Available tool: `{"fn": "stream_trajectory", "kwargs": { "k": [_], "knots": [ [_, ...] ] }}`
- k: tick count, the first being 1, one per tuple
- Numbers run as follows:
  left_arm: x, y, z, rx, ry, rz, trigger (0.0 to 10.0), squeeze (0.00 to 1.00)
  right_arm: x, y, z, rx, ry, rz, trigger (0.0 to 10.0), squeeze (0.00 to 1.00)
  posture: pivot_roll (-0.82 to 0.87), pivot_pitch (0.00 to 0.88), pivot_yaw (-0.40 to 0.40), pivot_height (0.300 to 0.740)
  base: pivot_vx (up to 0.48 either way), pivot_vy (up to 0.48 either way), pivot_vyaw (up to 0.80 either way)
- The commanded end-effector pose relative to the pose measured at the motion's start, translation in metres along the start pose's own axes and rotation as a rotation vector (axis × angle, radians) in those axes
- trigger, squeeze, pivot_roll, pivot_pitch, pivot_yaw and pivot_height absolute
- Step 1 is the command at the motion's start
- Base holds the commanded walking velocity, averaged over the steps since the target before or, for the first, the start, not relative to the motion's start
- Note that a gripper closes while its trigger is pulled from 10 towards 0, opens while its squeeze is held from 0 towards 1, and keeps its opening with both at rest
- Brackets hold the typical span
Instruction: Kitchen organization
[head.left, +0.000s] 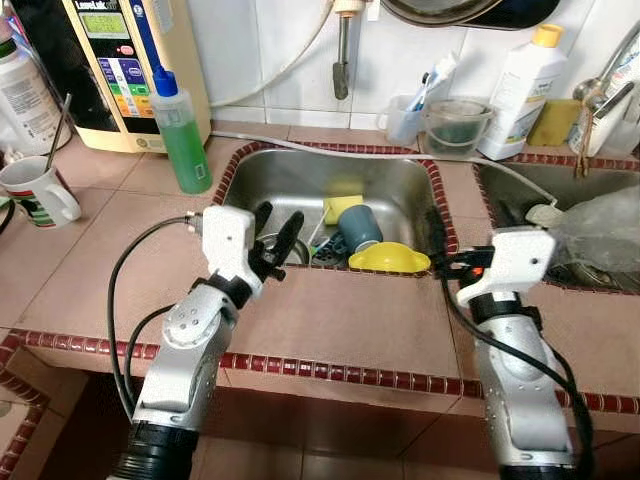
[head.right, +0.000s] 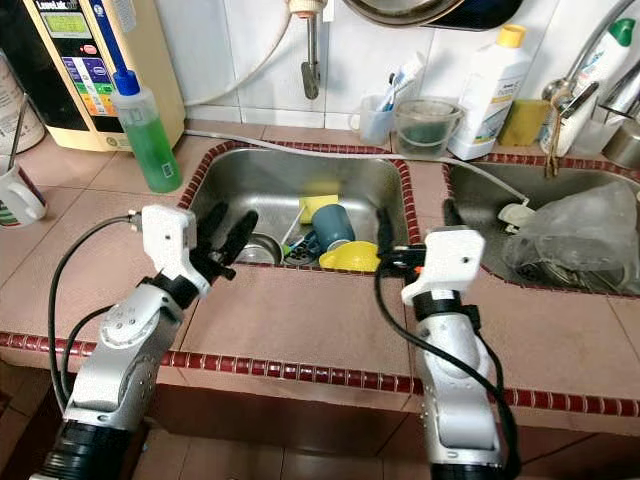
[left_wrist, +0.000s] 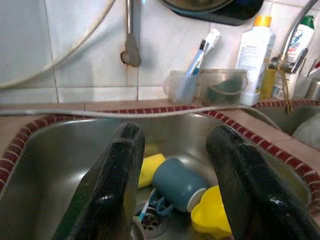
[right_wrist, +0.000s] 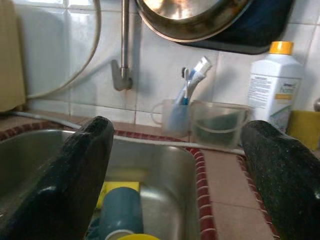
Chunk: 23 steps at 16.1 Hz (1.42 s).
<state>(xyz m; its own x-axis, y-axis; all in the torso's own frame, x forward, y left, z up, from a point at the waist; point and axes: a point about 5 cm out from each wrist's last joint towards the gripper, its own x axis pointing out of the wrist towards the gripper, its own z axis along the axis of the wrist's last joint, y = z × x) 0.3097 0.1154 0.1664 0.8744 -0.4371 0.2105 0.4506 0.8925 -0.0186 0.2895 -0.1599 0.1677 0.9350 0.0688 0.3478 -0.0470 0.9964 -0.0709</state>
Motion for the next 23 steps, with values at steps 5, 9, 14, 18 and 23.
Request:
{"fn": "stream_trajectory", "kwargs": {
  "k": [5, 9, 14, 18, 23],
  "knots": [
    [-0.002, -0.001, -0.003, -0.005, -0.005, -0.007, 10.0, 0.0, 0.0, 0.001, 0.004, -0.022, -0.018, 0.027, 10.0, 0.0, -0.04, 0.051, 0.02, 0.74, 0.0, -0.376, 0.0],
    [-0.003, -0.002, -0.003, -0.007, -0.003, -0.01, 10.0, 0.0, 0.0, 0.004, 0.005, 0.003, -0.021, 0.04, 10.0, 0.0, -0.04, 0.048, 0.018, 0.74, 0.0, -0.381, 0.0],
    [-0.005, -0.002, -0.002, -0.049, -0.013, -0.018, 10.0, 0.0, -0.001, 0.006, 0.003, 0.007, -0.013, 0.06, 10.0, 0.0, -0.03, 0.042, 0.015, 0.74, 0.0, -0.211, 0.0],
    [-0.011, 0.0, -0.005, -0.026, 0.019, -0.031, 10.0, 0.0, -0.006, 0.012, -0.003, 0.01, 0.009, 0.072, 10.0, 0.0, -0.02, 0.048, 0.015, 0.74, 0.0, 0.0, 0.0],
    [-0.034, -0.017, -0.016, 0.036, 0.078, -0.231, 10.0, 0.0, -0.029, 0.026, -0.019, 0.022, 0.087, 0.07, 10.0, 0.0, -0.02, 0.073, 0.023, 0.74, 0.0, 0.0, 0.0]
  ]
}}
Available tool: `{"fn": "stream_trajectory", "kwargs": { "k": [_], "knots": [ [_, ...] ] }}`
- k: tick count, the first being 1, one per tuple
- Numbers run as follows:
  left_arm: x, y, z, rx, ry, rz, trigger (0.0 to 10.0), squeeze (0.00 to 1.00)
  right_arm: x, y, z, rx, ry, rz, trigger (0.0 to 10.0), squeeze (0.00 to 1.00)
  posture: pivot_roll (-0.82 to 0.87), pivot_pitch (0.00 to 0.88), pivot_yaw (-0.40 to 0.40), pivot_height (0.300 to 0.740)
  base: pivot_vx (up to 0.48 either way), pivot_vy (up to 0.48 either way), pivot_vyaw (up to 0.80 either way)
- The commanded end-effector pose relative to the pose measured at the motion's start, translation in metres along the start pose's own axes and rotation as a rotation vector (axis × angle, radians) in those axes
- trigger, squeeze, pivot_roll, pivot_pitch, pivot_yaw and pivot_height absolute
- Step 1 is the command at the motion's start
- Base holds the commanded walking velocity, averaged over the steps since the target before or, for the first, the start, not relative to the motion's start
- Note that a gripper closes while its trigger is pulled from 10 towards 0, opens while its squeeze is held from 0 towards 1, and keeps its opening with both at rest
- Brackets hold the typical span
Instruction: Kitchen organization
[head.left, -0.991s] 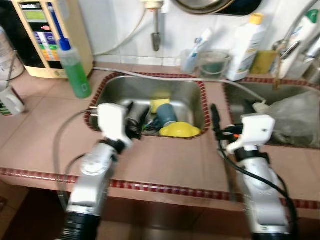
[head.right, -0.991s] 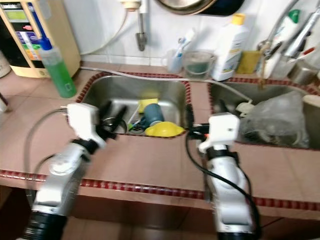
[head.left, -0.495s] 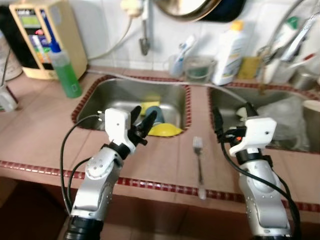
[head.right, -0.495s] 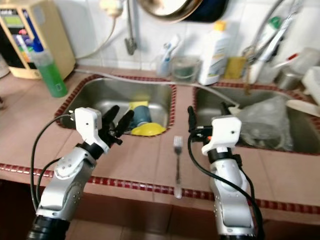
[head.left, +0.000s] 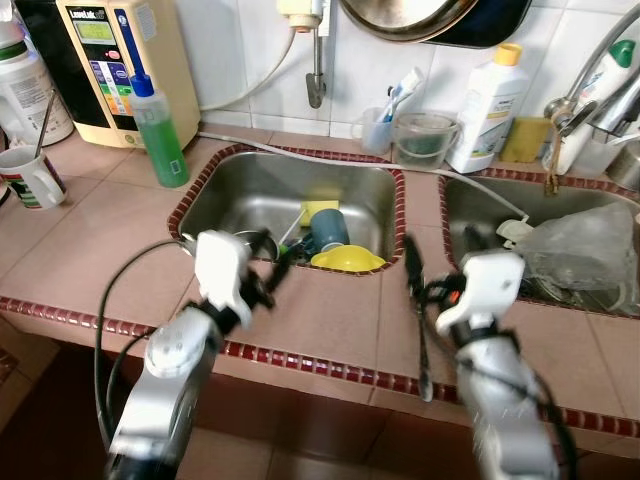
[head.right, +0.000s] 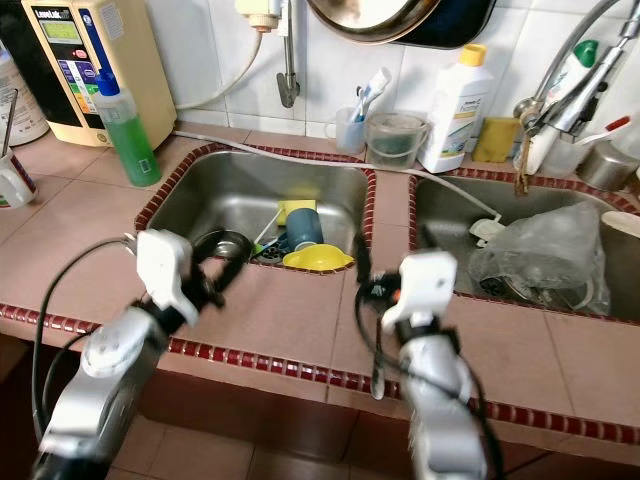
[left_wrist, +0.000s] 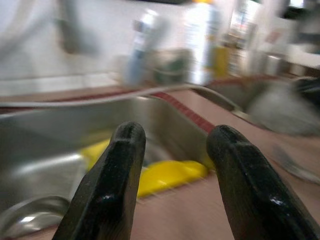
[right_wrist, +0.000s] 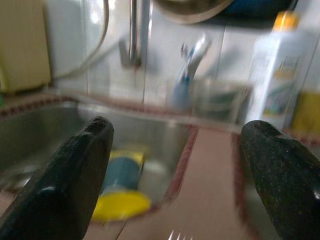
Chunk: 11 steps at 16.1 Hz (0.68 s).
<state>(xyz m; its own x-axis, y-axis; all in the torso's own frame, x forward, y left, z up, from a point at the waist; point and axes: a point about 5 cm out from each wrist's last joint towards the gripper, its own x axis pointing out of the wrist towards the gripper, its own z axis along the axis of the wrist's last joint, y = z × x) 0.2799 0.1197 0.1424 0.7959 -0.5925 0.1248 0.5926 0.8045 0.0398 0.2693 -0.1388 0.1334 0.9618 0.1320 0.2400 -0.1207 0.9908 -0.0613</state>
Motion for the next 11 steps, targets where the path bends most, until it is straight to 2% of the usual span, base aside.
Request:
{"fn": "stream_trajectory", "kwargs": {
  "k": [1, 3, 7, 11],
  "knots": [
    [0.0, -0.01, 0.002, 0.015, -0.004, -0.063, 10.0, 0.0, -0.001, 0.002, 0.004, -0.012, -0.018, 0.001, 10.0, 0.0, -0.02, 0.073, 0.023, 0.74, 0.0, 0.0, 0.0],
    [-0.005, -0.023, -0.003, -0.021, 0.024, -0.142, 10.0, 0.0, -0.007, 0.004, -0.001, -0.013, 0.013, -0.012, 10.0, 0.0, -0.02, 0.084, 0.025, 0.74, 0.0, 0.0, 0.0],
    [-0.009, -0.027, -0.003, 0.015, 0.044, -0.195, 10.0, 0.0, -0.015, 0.001, -0.009, -0.024, 0.077, -0.088, 10.0, 0.0, -0.02, 0.094, 0.029, 0.74, 0.0, 0.0, 0.0],
    [-0.008, -0.026, -0.002, 0.033, 0.053, -0.214, 10.0, 0.0, -0.013, 0.001, -0.01, 0.039, 0.14, -0.208, 10.0, 0.0, -0.02, 0.104, 0.037, 0.74, 0.0, 0.0, 0.0]
  ]
}}
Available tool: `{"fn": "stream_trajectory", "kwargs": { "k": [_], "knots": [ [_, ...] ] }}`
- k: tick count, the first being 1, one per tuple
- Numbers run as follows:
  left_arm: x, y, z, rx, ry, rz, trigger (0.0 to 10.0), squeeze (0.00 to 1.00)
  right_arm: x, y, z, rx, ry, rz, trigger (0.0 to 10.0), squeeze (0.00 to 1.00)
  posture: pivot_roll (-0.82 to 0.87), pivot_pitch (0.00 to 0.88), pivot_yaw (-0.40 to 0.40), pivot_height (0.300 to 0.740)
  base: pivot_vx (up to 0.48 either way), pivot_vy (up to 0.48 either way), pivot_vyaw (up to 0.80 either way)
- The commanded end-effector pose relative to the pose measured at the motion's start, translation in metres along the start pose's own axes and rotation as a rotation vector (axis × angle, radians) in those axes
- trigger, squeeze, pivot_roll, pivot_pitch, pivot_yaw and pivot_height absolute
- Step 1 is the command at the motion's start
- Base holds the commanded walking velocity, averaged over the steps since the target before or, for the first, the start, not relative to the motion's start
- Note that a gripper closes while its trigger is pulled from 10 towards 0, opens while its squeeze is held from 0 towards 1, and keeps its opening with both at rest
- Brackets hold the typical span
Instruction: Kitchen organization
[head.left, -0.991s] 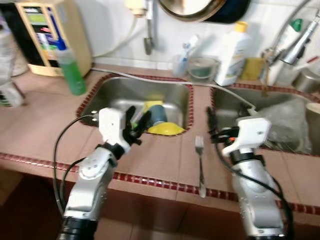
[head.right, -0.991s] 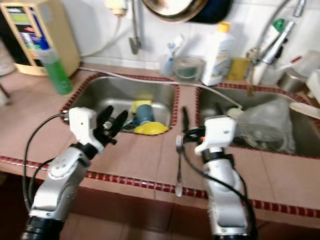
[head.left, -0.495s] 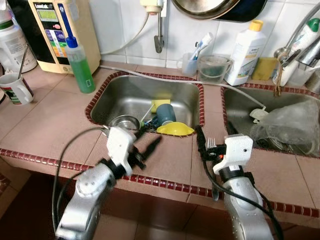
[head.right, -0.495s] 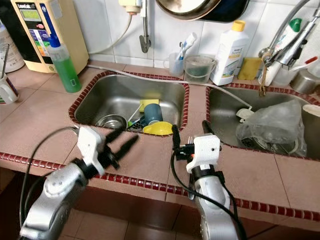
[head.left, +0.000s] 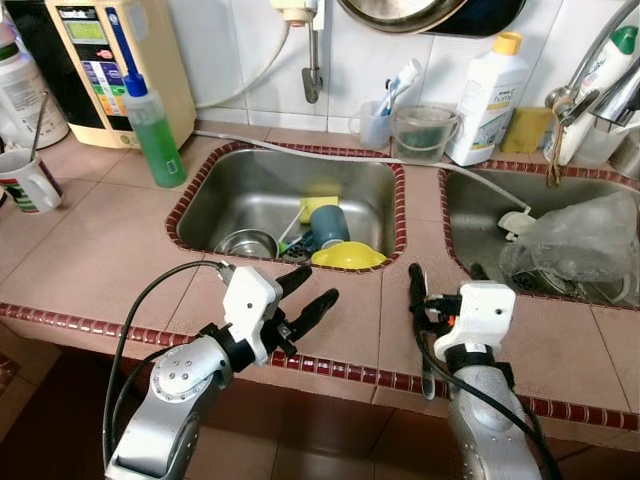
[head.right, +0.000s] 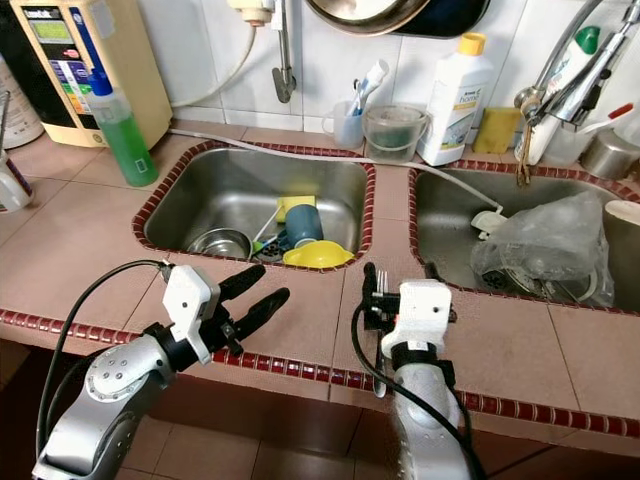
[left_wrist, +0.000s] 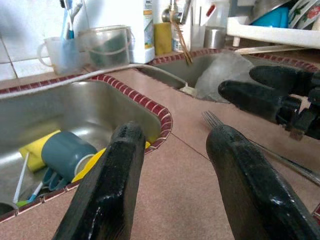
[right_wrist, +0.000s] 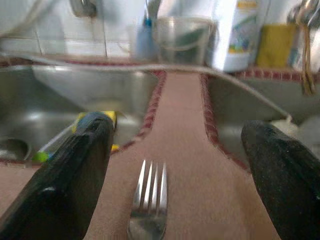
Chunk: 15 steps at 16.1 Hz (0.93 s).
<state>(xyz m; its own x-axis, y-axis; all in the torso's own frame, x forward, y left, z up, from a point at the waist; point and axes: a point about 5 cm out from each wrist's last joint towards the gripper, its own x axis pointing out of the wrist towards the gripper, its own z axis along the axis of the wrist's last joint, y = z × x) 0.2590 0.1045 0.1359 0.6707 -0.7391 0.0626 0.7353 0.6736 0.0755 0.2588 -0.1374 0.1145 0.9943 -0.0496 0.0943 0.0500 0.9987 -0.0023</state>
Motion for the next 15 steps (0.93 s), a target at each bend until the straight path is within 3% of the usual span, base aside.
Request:
{"fn": "stream_trajectory", "kwargs": {
  "k": [1, 5, 9, 11, 15],
  "knots": [
    [0.001, -0.001, 0.003, 0.017, 0.004, -0.019, 10.0, 0.0, 0.001, -0.002, 0.006, 0.02, 0.001, -0.037, 10.0, 0.0, -0.03, 0.104, 0.037, 0.74, 0.0, 0.0, 0.0],
    [0.003, -0.002, 0.006, 0.02, -0.002, -0.021, 10.0, 0.0, 0.006, 0.0, 0.002, 0.065, 0.087, -0.07, 10.0, 0.0, -0.02, 0.106, 0.036, 0.74, 0.0, 0.0, 0.0],
    [0.004, -0.003, 0.006, 0.015, -0.007, -0.018, 10.0, 0.0, 0.007, 0.008, 0.003, 0.086, 0.147, -0.026, 10.0, 0.0, -0.02, 0.108, 0.03, 0.74, 0.0, 0.0, 0.0],
    [0.005, -0.004, 0.007, 0.009, -0.01, -0.017, 10.0, 0.0, 0.006, 0.011, 0.002, 0.033, 0.164, 0.007, 10.0, 0.0, -0.02, 0.11, 0.028, 0.74, 0.0, 0.0, 0.0],
    [0.004, -0.006, 0.009, 0.02, -0.017, -0.025, 10.0, 0.0, 0.002, 0.013, 0.0, 0.021, 0.221, 0.035, 10.0, 0.0, -0.02, 0.112, 0.022, 0.74, 0.0, 0.0, 0.0]
  ]
}}
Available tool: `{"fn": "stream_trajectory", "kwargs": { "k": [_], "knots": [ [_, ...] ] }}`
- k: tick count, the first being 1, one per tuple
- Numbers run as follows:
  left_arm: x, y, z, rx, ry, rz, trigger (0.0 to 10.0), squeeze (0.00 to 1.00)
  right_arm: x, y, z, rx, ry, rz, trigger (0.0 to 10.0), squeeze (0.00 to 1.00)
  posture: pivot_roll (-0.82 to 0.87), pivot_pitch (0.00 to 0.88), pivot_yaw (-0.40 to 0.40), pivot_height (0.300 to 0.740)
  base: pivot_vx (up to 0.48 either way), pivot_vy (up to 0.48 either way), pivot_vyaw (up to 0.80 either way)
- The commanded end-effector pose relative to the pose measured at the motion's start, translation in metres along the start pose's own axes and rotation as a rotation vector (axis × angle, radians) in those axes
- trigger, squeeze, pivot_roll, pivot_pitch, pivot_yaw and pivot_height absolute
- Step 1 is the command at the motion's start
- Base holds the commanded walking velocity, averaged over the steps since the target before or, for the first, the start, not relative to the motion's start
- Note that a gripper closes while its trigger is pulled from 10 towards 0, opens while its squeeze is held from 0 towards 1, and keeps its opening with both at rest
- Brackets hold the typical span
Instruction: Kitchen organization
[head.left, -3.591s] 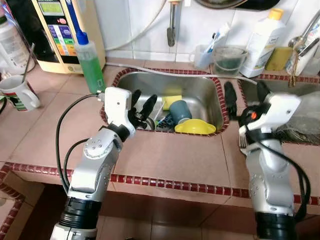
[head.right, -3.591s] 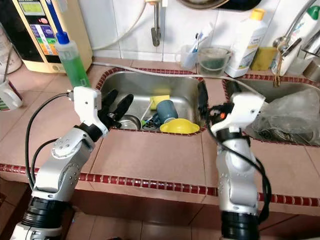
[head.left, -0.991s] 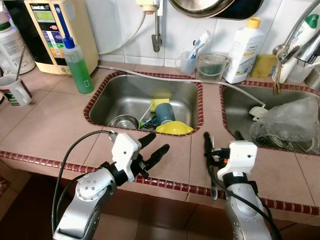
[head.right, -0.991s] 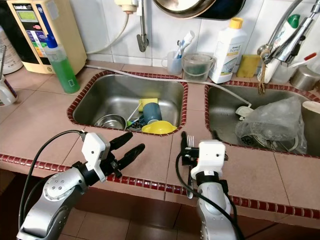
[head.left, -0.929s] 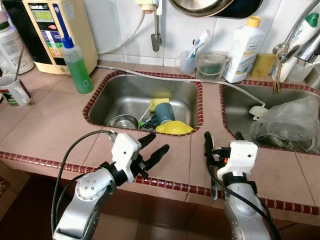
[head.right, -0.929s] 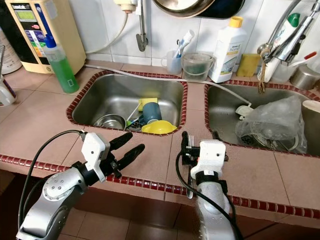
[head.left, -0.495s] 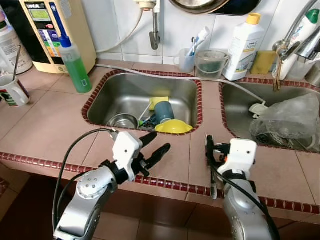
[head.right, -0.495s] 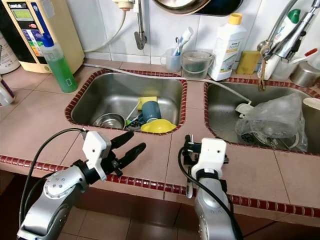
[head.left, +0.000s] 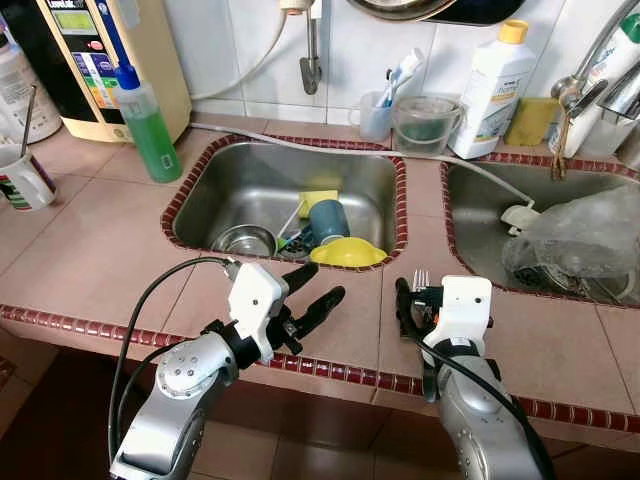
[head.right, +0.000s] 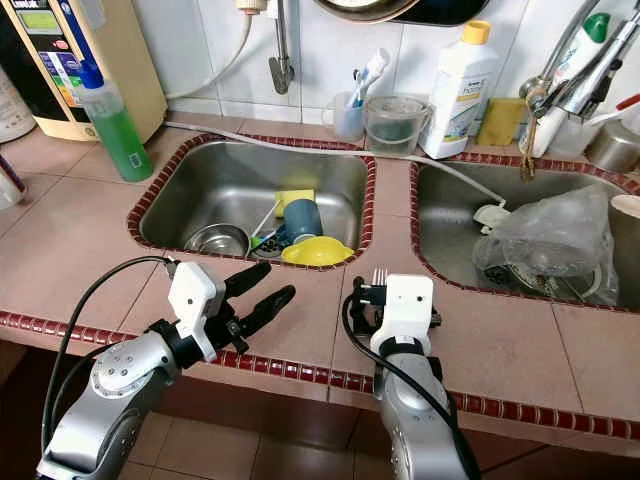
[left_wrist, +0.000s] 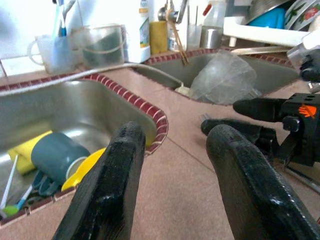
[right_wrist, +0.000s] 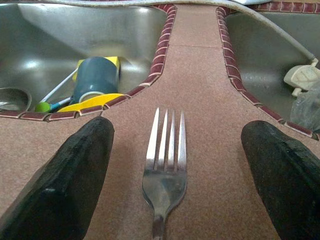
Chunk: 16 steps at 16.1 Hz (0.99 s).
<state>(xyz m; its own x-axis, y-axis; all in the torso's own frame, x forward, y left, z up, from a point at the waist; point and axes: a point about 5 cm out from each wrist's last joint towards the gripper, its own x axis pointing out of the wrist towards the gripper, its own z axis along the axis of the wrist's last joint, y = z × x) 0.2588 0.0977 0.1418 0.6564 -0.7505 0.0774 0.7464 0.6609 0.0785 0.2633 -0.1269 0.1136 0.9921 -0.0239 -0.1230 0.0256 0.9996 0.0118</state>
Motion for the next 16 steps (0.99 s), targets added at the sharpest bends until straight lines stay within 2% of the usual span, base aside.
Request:
{"fn": "stream_trajectory", "kwargs": {
  "k": [1, 5, 11, 16],
  "knots": [
    [-0.001, -0.001, 0.003, 0.018, 0.0, -0.008, 10.0, 0.0, -0.002, 0.003, 0.001, 0.009, 0.01, 0.011, 10.0, 0.0, -0.02, 0.112, 0.022, 0.74, 0.0, 0.0, 0.0],
    [-0.003, -0.001, 0.004, 0.018, 0.001, -0.004, 10.0, 0.0, -0.007, 0.008, 0.002, 0.028, 0.031, 0.016, 10.0, 0.0, -0.02, 0.124, 0.018, 0.74, 0.0, 0.0, 0.0],
    [0.0, -0.003, 0.005, 0.011, -0.004, -0.006, 10.0, 0.0, 0.002, -0.008, 0.003, 0.032, 0.032, -0.001, 10.0, 0.0, -0.03, 0.125, 0.018, 0.74, 0.0, 0.0, 0.0],
    [0.002, -0.006, 0.005, 0.007, -0.009, -0.015, 10.0, 0.0, 0.008, -0.012, -0.003, 0.004, 0.039, 0.035, 10.0, 0.0, -0.03, 0.119, 0.019, 0.74, 0.0, 0.0, 0.0]
  ]
}}
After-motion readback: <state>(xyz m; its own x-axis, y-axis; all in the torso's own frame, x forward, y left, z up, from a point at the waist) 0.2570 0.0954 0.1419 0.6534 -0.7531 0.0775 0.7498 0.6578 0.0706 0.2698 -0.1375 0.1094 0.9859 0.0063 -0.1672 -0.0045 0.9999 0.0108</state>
